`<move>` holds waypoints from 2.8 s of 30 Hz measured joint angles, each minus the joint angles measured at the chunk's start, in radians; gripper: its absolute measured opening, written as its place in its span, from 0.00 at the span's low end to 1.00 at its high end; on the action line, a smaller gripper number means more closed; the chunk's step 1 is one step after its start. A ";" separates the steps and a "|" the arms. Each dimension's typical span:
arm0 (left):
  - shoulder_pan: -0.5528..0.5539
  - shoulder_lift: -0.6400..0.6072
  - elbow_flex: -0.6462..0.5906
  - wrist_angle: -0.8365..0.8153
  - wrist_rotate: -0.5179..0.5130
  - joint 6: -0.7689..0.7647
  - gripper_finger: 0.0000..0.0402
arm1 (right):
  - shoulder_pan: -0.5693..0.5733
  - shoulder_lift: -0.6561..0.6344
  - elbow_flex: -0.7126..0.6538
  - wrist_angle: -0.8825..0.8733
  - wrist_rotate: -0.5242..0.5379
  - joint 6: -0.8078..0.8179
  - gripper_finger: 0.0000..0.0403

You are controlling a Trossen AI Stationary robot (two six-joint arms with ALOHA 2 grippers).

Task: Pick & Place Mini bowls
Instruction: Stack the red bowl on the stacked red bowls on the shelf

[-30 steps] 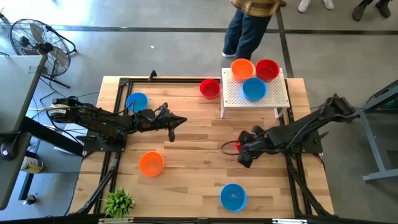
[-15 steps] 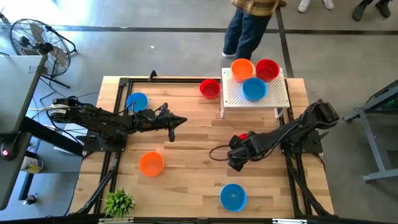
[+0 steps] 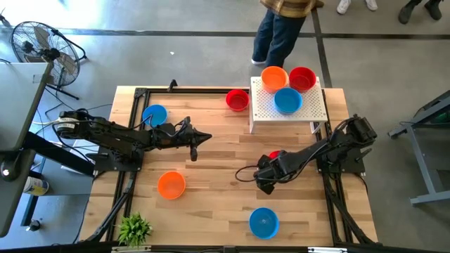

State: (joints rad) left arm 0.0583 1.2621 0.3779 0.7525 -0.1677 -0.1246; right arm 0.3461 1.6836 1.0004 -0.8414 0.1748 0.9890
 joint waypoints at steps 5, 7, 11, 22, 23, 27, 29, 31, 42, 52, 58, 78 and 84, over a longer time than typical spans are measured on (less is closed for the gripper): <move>0.000 0.000 0.000 0.000 0.000 0.000 0.00 | 0.000 -0.001 -0.015 0.022 -0.045 -0.049 0.02; 0.000 0.000 0.000 0.000 0.000 0.000 0.00 | 0.000 -0.010 -0.015 0.018 -0.078 -0.075 0.02; 0.000 0.000 0.000 0.000 0.000 0.000 0.00 | 0.001 -0.054 -0.015 0.019 -0.111 -0.095 0.01; 0.000 0.000 0.000 0.000 0.000 0.000 0.00 | 0.001 -0.317 0.055 -0.011 -0.098 -0.149 0.00; 0.000 0.000 0.000 0.000 -0.001 0.000 0.00 | 0.001 -0.331 0.081 -0.019 -0.085 -0.171 0.00; 0.000 0.000 0.000 0.000 -0.001 0.000 0.00 | -0.023 -0.351 0.229 -0.109 -0.021 -0.285 0.00; 0.000 0.000 0.000 0.000 -0.001 0.000 0.00 | -0.054 -0.348 0.315 -0.189 0.011 -0.351 0.00; 0.000 0.000 0.000 0.000 -0.001 0.001 0.00 | -0.102 -0.343 0.403 -0.274 0.033 -0.422 0.00; 0.000 0.000 0.000 0.001 -0.001 0.000 0.00 | -0.577 -0.342 0.733 -0.577 0.087 -0.846 0.00; 0.000 0.000 0.000 0.001 -0.001 0.000 0.00 | -1.008 -0.208 0.828 -0.659 0.018 -1.163 0.00; 0.000 0.000 0.000 0.000 -0.001 0.002 0.00 | -1.146 -0.121 0.836 -0.689 -0.019 -1.250 0.00; 0.000 0.000 0.000 0.000 -0.001 0.015 0.00 | -1.296 -0.073 0.736 -0.612 -0.125 -1.258 0.00; 0.000 0.000 0.000 0.000 -0.001 0.015 0.00 | -1.296 -0.074 0.717 -0.573 -0.119 -1.253 0.00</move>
State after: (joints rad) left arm 0.0586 1.2621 0.3779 0.7527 -0.1688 -0.1093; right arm -0.9497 1.6100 1.7176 -1.4147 0.0563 -0.2637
